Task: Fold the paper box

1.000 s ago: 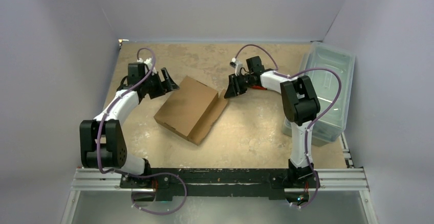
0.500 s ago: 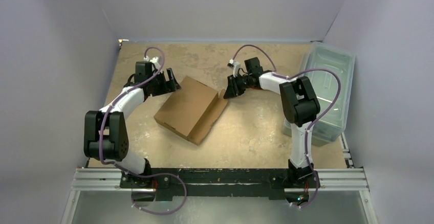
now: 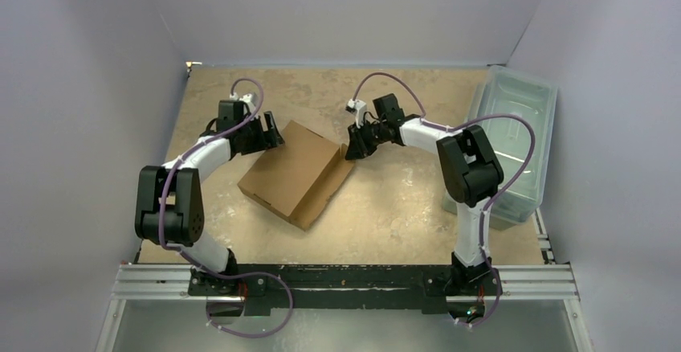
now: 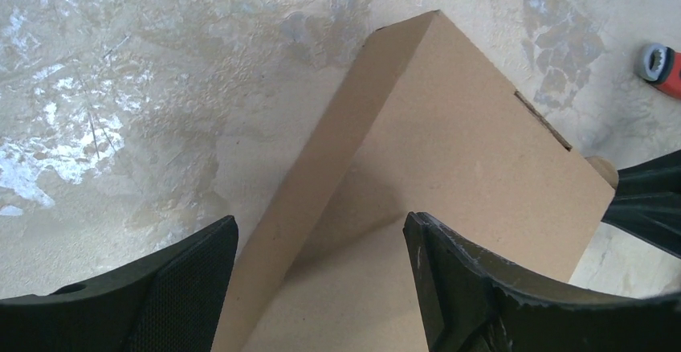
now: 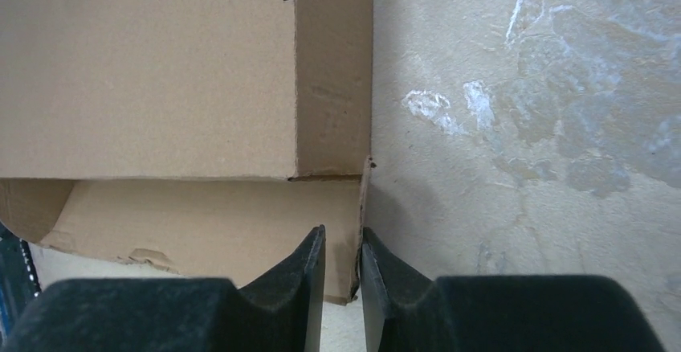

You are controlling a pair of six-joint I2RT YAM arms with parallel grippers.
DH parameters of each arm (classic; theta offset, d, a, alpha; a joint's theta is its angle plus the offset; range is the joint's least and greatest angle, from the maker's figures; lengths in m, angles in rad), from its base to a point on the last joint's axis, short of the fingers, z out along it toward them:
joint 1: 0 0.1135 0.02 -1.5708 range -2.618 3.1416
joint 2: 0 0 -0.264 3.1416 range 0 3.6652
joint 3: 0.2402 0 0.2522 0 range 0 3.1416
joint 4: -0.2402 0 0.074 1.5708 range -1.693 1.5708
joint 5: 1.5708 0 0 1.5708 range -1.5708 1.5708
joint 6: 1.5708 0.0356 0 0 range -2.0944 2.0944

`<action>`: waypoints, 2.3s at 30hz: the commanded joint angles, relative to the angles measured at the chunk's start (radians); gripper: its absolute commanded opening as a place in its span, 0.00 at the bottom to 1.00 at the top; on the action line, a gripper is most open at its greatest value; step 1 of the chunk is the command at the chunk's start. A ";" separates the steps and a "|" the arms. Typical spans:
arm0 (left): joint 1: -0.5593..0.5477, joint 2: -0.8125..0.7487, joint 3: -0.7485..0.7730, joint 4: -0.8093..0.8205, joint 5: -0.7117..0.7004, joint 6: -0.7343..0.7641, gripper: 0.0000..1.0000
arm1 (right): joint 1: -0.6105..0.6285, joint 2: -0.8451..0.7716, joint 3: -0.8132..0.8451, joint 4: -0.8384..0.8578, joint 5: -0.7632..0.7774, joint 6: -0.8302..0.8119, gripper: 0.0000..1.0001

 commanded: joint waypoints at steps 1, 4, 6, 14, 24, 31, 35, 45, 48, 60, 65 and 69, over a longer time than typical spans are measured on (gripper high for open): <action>-0.009 0.019 -0.005 0.032 -0.017 -0.008 0.76 | 0.002 -0.066 -0.007 0.046 0.027 -0.027 0.26; -0.010 0.024 -0.004 0.029 -0.017 -0.011 0.76 | 0.002 -0.070 -0.005 0.048 0.034 -0.031 0.27; -0.011 0.027 -0.002 0.028 -0.018 -0.013 0.76 | 0.004 -0.068 0.000 0.043 0.035 -0.038 0.25; -0.012 0.035 0.002 0.014 -0.031 -0.028 0.76 | 0.032 -0.099 -0.021 0.040 0.062 -0.085 0.14; -0.014 0.048 0.005 0.003 -0.038 -0.036 0.76 | 0.048 -0.115 -0.040 0.047 0.094 -0.095 0.05; -0.014 0.062 0.005 -0.005 -0.047 -0.044 0.76 | 0.054 -0.126 -0.093 0.078 0.108 -0.099 0.03; -0.014 0.069 0.007 -0.007 -0.047 -0.048 0.76 | 0.054 -0.145 -0.131 0.112 0.125 -0.104 0.03; -0.014 0.076 0.011 -0.012 -0.044 -0.048 0.76 | 0.074 -0.172 -0.184 0.156 0.157 -0.138 0.03; -0.014 0.080 0.013 -0.012 -0.039 -0.049 0.76 | 0.076 -0.173 -0.184 0.159 0.161 -0.138 0.03; -0.018 0.086 0.015 -0.016 -0.017 -0.041 0.75 | 0.093 -0.172 -0.151 0.138 0.184 -0.122 0.02; -0.023 0.090 0.015 -0.018 -0.011 -0.039 0.75 | 0.105 -0.179 -0.146 0.131 0.197 -0.131 0.02; -0.026 0.092 0.014 -0.020 -0.009 -0.037 0.75 | 0.117 -0.183 -0.138 0.120 0.213 -0.136 0.02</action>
